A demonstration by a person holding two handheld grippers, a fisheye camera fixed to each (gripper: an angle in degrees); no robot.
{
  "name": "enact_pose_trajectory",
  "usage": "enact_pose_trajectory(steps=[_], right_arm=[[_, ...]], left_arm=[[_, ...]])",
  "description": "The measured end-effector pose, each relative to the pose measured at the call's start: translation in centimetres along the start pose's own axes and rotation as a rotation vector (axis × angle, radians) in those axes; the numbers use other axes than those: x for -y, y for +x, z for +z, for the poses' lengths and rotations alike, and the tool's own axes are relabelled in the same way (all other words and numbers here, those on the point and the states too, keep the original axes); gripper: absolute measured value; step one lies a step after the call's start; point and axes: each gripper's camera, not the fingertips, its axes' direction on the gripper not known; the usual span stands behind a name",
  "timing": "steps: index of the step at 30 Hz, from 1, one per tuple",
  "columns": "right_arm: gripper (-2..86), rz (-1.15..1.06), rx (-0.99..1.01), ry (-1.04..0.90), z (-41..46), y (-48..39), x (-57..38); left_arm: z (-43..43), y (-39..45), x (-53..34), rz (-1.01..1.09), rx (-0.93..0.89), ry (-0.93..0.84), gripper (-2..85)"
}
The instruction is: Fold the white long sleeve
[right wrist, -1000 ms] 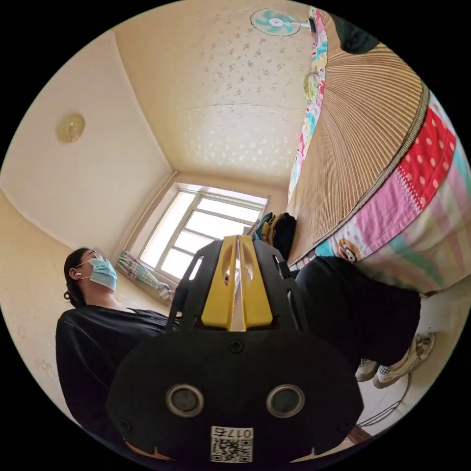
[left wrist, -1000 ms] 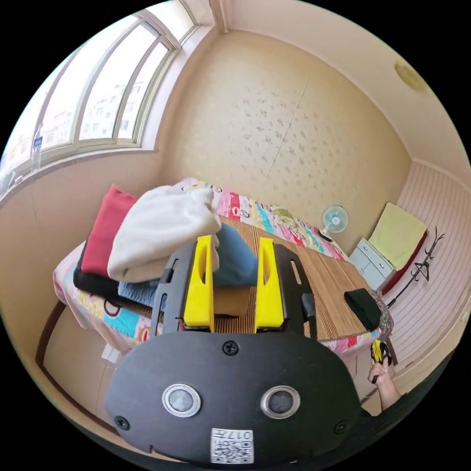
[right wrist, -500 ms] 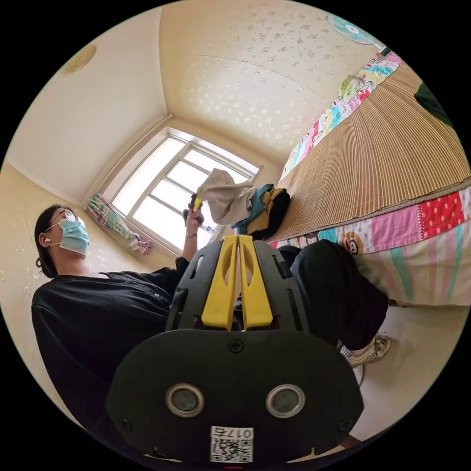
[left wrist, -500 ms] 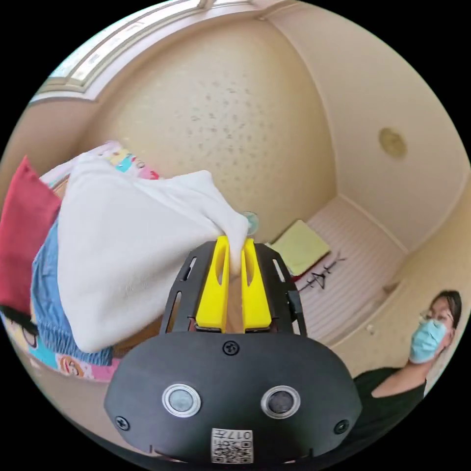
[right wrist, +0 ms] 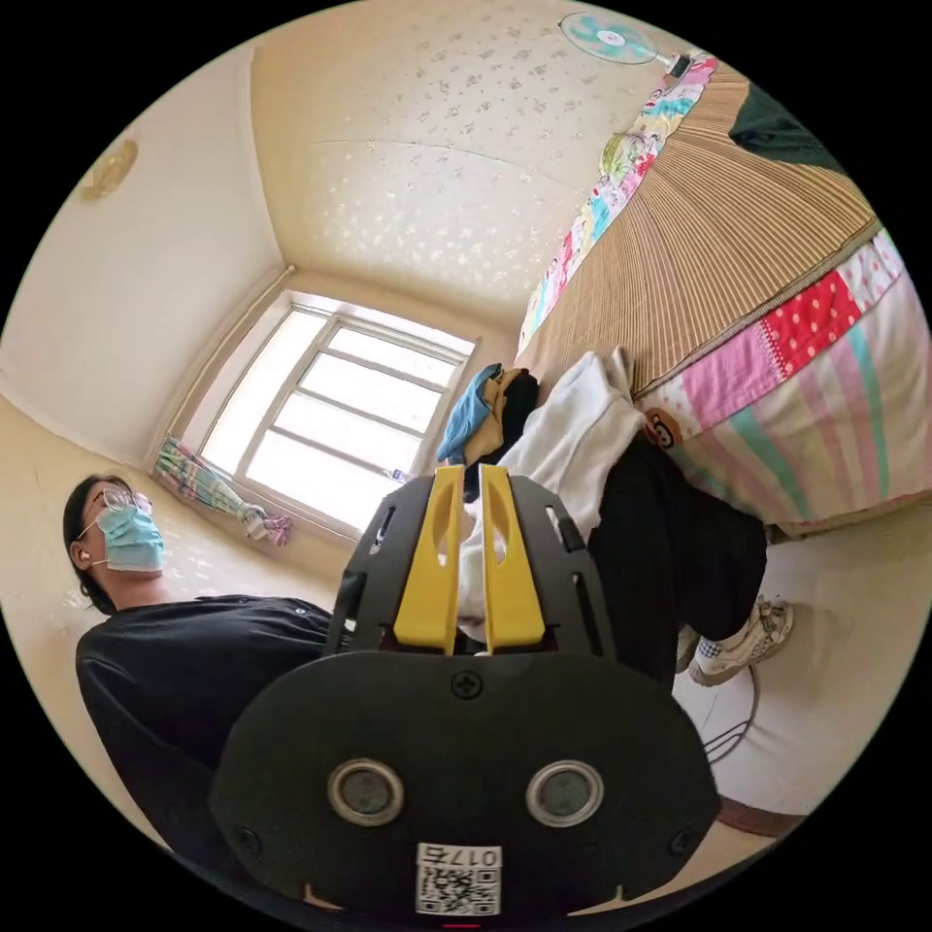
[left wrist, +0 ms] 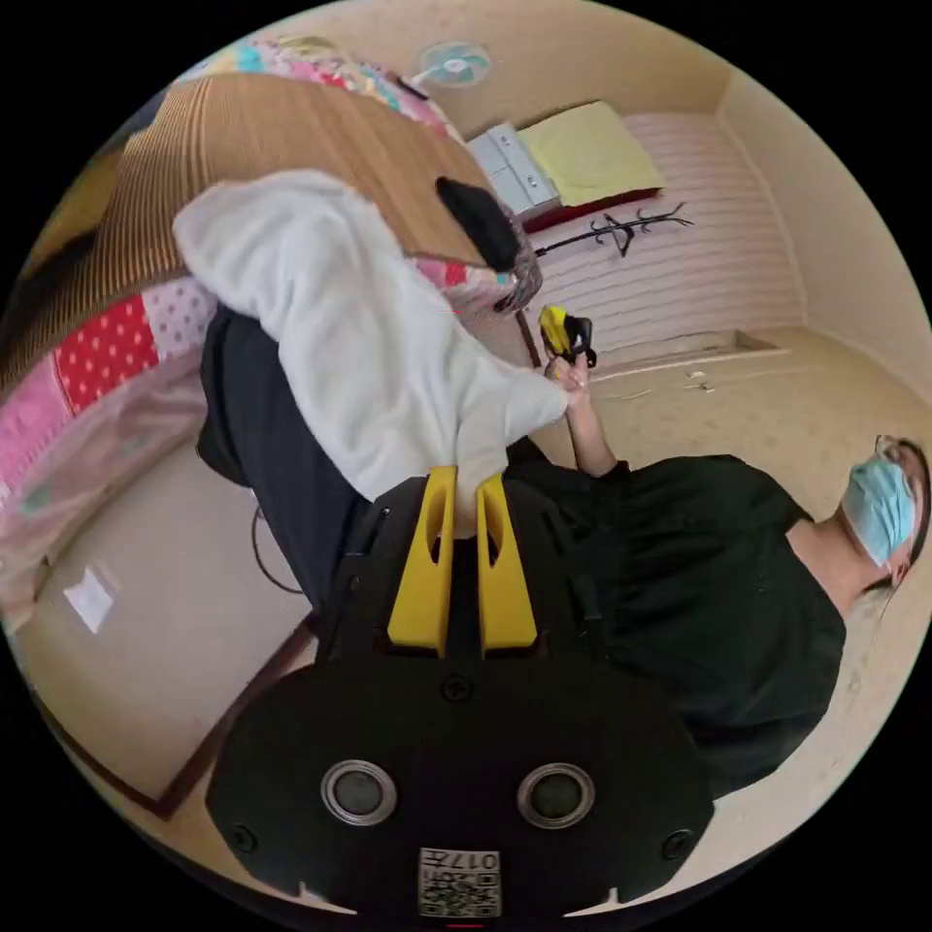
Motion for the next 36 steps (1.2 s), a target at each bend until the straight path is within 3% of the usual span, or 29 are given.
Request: enact_pose_trajectory(steps=[2,6,10,13,17,20,24,27,29,33,36], right_arm=[[4.6,0.020,-0.089,-0.061,1.2,0.5,-0.4],[8.7,0.044,-0.209,-0.163,4.5,1.3,-0.6],[10.0,0.189,-0.365,-0.250,9.7,4.4,-0.8],[6.0,0.177,-0.287,-0.192,12.0,4.4,-1.2],[3.6,0.002,-0.145,-0.115,15.2,-0.6,-0.2],[3.0,-0.144,-0.019,-0.225,20.1,-4.3,1.6],[2.7,-0.237,-0.005,-0.382,26.8,-6.3,2.9],[2.8,-0.241,-0.036,-0.455,31.2,-6.2,2.6],[3.2,-0.277,-0.021,-0.454,32.5,-6.3,1.7],[5.4,-0.328,0.095,-0.363,30.6,-5.5,0.9],[9.1,-0.352,-0.039,-0.253,28.4,-3.7,0.2]], left_arm=[[3.0,-2.1,-1.6,-0.059,-0.044,-0.027,4.2],[0.5,-2.8,-4.5,-0.067,-0.135,0.199,6.9],[-4.0,0.3,-5.5,-0.066,0.105,0.367,9.6],[-4.7,3.8,-4.2,0.007,0.239,0.374,11.7],[-1.4,7.2,-0.5,0.133,0.227,0.323,15.6],[3.2,9.0,2.3,0.187,0.264,0.338,18.3],[7.2,6.6,4.7,0.108,0.227,0.429,17.5],[7.5,2.9,4.0,0.030,0.098,0.513,11.7],[6.5,2.1,2.3,0.098,0.030,0.581,5.7],[2.9,1.7,-2.0,0.351,-0.053,0.657,5.0],[-1.2,0.7,-5.7,0.477,-0.183,0.810,4.9]])
